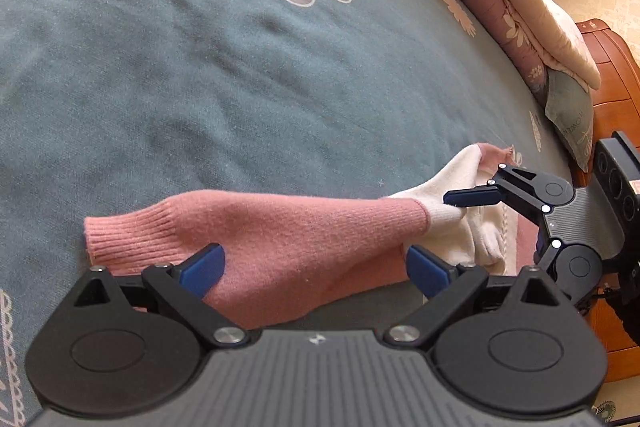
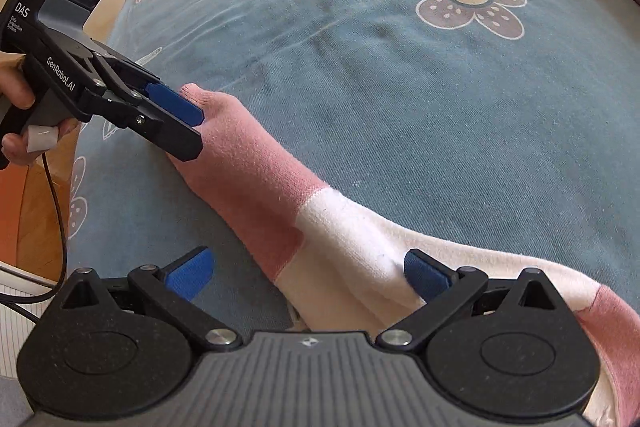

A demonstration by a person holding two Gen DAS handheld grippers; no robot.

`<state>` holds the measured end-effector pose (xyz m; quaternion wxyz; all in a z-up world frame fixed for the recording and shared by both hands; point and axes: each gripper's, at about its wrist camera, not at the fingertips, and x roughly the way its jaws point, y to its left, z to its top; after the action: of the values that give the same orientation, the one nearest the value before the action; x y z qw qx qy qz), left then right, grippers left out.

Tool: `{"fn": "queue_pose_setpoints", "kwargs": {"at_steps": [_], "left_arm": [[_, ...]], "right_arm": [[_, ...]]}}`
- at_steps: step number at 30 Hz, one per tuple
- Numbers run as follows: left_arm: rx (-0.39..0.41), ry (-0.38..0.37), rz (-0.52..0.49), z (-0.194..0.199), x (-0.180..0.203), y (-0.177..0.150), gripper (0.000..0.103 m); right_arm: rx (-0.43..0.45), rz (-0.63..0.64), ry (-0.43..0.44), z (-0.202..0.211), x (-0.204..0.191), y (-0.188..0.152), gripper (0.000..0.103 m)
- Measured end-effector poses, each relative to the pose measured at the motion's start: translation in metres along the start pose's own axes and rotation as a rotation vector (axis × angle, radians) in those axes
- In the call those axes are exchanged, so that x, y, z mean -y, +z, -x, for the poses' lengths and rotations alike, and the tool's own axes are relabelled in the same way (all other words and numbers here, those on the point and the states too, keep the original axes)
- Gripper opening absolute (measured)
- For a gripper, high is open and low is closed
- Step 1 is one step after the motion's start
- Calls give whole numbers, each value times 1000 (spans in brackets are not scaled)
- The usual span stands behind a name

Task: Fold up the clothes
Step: 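Grasp the pink sleeve cuff with the left gripper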

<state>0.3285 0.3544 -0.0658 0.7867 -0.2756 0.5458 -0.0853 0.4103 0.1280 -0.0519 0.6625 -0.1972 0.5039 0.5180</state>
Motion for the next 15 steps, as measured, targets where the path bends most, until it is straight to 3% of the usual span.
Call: {"fn": "queue_pose_setpoints", "kwargs": {"at_steps": [3, 7, 11, 12, 15], "left_arm": [[-23, 18, 9, -1, 5, -15, 96], [48, 9, -30, 11, 21, -11, 96], [121, 50, -100, 18, 28, 22, 96], [128, 60, -118, 19, 27, 32, 91], [131, 91, -141, 16, 24, 52, 90]], "right_arm": [[-14, -6, 2, 2, -4, -7, 103], [1, 5, 4, -2, -4, -12, 103], [36, -31, 4, -10, 1, -18, 103], [43, -34, 2, -8, 1, -18, 103], [86, -75, 34, 3, 6, -14, 103]]}}
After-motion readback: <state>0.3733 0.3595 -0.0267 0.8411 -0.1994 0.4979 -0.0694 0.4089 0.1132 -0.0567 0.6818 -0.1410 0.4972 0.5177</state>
